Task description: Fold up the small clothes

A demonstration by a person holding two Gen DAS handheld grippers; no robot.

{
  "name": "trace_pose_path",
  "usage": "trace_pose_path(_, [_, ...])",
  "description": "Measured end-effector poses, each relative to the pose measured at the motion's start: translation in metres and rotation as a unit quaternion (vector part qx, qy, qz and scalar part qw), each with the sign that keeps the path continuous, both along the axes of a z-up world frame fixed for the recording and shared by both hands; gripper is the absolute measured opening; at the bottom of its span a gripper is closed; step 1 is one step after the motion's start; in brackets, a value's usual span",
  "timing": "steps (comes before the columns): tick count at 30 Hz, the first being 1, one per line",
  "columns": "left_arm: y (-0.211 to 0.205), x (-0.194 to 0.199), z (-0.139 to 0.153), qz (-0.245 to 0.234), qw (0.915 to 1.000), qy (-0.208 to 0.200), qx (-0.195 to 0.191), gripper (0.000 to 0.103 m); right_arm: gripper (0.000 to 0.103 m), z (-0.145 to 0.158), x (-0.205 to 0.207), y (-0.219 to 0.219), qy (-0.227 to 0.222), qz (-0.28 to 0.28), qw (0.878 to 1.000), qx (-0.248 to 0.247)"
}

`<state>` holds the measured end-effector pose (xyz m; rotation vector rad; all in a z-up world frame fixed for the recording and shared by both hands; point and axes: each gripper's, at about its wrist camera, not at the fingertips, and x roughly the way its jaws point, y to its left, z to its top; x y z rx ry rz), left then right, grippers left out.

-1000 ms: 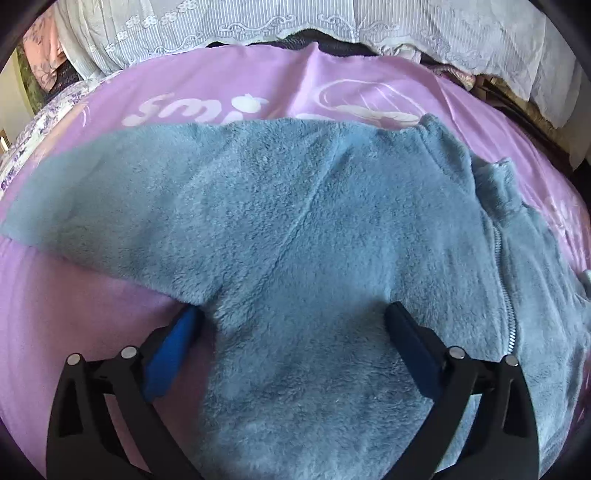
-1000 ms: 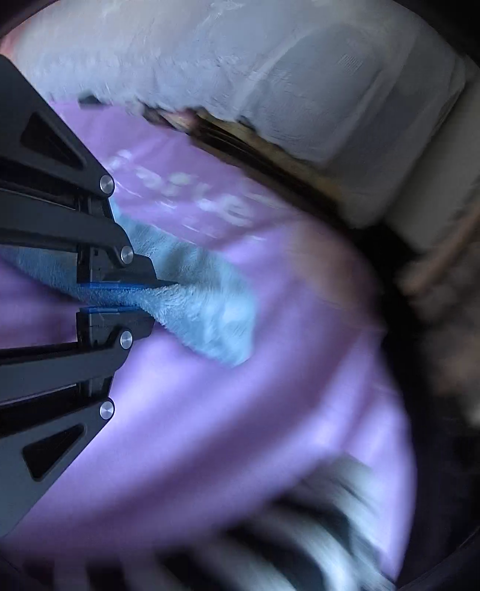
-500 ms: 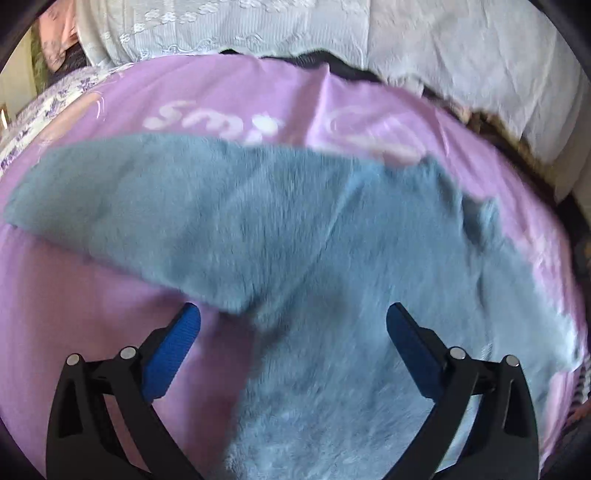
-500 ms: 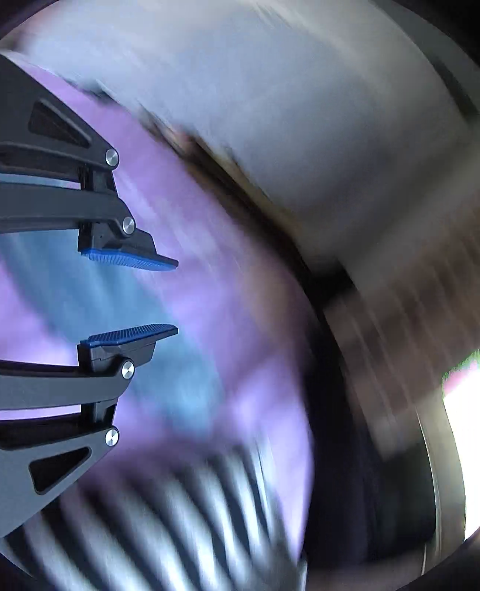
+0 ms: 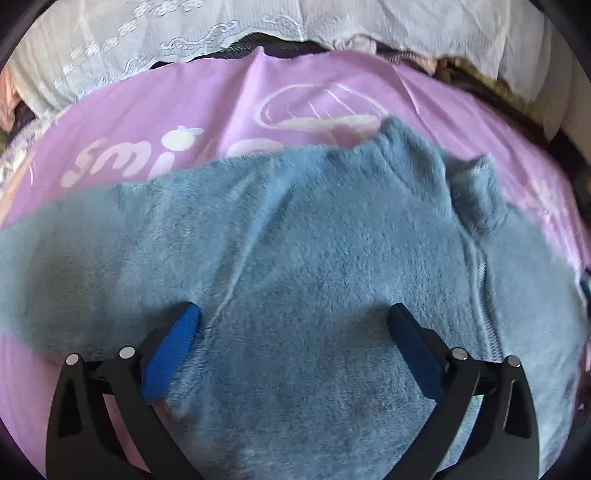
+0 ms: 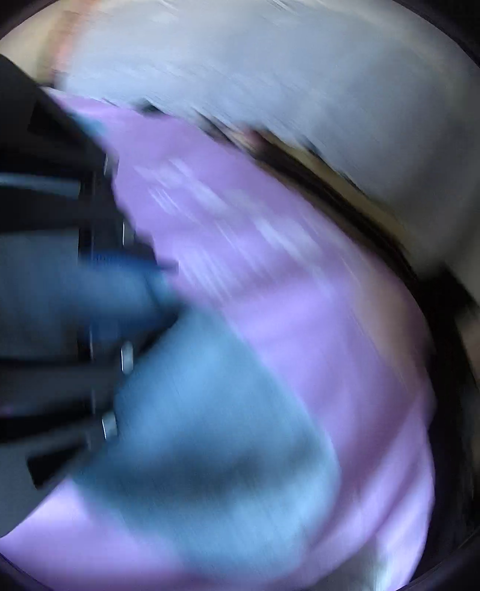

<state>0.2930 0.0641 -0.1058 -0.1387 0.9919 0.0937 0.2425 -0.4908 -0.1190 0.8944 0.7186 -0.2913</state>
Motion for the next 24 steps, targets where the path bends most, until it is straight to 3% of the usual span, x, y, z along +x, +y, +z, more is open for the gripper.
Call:
trace_pose_path(2, [0.015,-0.003,0.007,0.027,0.9996,-0.004,0.008,0.099,0.009,0.002,-0.014,-0.003,0.0,-0.03,1.0,-0.007])
trace_pose_path(3, [0.03,-0.005,0.013,0.047,0.9988,-0.01,0.004,0.099,0.033,0.012,-0.018,0.008,-0.001,-0.024,0.999,-0.031])
trace_pose_path(5, [0.062,-0.009,0.025,0.076,0.9967,-0.016,-0.021,0.099,0.063,0.034,-0.015,0.033,-0.022,0.012,0.996,-0.08])
trace_pose_path(9, [0.139,-0.021,0.031,0.155,0.9862,-0.024,-0.055,0.099,0.063,0.067,-0.002,0.104,-0.073,0.129,0.978,-0.147])
trace_pose_path(11, [0.18,-0.028,0.029,0.195,0.978,-0.02,-0.072,0.099,0.063,0.071,-0.003,0.126,-0.073,0.17,0.97,-0.161])
trace_pose_path(13, [0.215,-0.04,0.024,0.222,0.973,-0.013,-0.061,0.099,0.063,0.067,0.004,0.138,-0.059,0.194,0.964,-0.174])
trace_pose_path(15, [0.253,-0.054,0.017,0.264,0.9637,-0.002,-0.044,0.098,0.063,0.059,0.014,0.135,-0.044,0.191,0.966,-0.166])
trace_pose_path(18, [0.295,-0.079,0.022,0.293,0.9481,-0.034,-0.12,0.097,0.063,0.051,0.01,0.116,-0.045,0.174,0.977,-0.116])
trace_pose_path(19, [0.302,-0.084,0.027,0.308,0.9429,-0.039,-0.12,0.097,0.063,0.051,0.005,0.116,-0.047,0.172,0.979,-0.103])
trace_pose_path(21, [0.306,-0.096,0.041,0.362,0.9282,-0.047,-0.07,0.097,0.064,0.052,0.012,0.123,-0.052,0.182,0.978,-0.082])
trace_pose_path(22, [0.303,-0.098,0.045,0.368,0.926,-0.053,-0.067,0.097,0.064,0.055,0.014,0.133,-0.057,0.199,0.976,-0.074])
trace_pose_path(24, [0.29,-0.089,0.051,0.328,0.9366,-0.054,-0.111,0.097,0.064,0.064,0.026,0.165,-0.062,0.246,0.965,-0.071])
